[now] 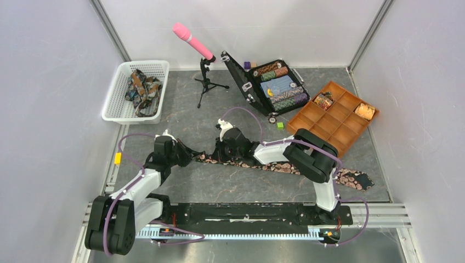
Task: Roll the ties
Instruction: Roll the tie at the center of the board.
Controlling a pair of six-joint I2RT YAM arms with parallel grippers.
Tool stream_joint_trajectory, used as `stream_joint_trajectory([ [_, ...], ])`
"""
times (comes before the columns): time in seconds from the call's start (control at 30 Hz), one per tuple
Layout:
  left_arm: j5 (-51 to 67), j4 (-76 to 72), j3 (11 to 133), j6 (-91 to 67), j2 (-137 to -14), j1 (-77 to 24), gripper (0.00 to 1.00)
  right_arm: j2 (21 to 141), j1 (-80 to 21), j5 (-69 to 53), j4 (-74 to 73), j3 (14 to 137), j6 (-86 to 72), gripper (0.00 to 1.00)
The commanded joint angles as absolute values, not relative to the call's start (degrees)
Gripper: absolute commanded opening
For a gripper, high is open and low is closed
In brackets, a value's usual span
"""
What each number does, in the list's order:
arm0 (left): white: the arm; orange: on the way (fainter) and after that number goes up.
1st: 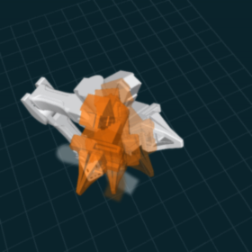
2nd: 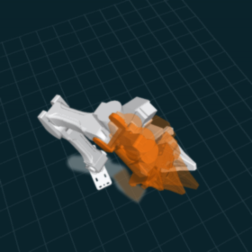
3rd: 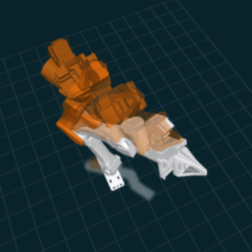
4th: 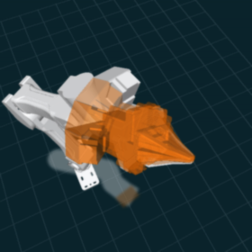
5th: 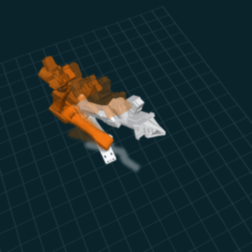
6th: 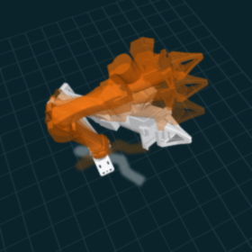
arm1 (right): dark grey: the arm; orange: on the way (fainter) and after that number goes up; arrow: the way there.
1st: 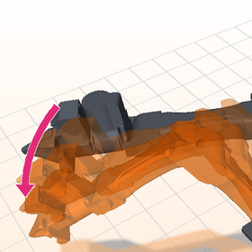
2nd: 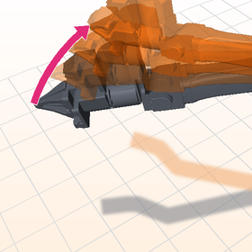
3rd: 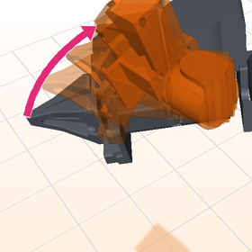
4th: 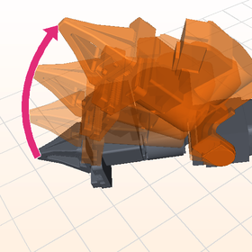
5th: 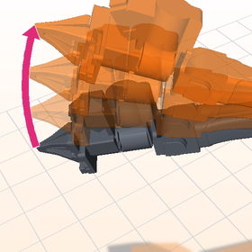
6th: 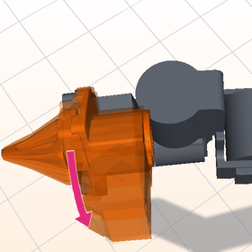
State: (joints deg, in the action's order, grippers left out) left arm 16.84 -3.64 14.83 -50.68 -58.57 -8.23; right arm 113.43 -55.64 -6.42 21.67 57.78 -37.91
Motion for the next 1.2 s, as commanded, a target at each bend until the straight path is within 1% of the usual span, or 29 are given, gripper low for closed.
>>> stream_joint_trajectory([
  [0.0, 17.9, -6.2, 16.5, -50.2, -59.2, -8.5, 0.02, 115.0, -55.7, -7.0, 21.7, 59.3, -38.1, 0.0],
  [0.47, 17.7, -6.7, 16.3, -49.9, -60.4, -8.5, 0.02, 115.5, -55.7, -8.8, 23.3, 59.8, -38.2, 0.0],
  [0.83, 17.8, -9.3, 15.6, -49.7, -63.3, -8.6, 0.02, 108.5, -55.6, -7.8, 25.9, 56.8, -35.3, 0.0],
  [0.97, 18.0, -10.1, 15.5, -49.9, -64.2, -8.6, 0.02, 107.8, -55.5, -10.0, 28.5, 56.2, -35.5, 0.0],
  [1.17, 18.3, -10.5, 15.4, -50.0, -64.1, -8.5, 0.02, 110.3, -55.6, -14.0, 31.2, 57.3, -37.1, 0.0],
])
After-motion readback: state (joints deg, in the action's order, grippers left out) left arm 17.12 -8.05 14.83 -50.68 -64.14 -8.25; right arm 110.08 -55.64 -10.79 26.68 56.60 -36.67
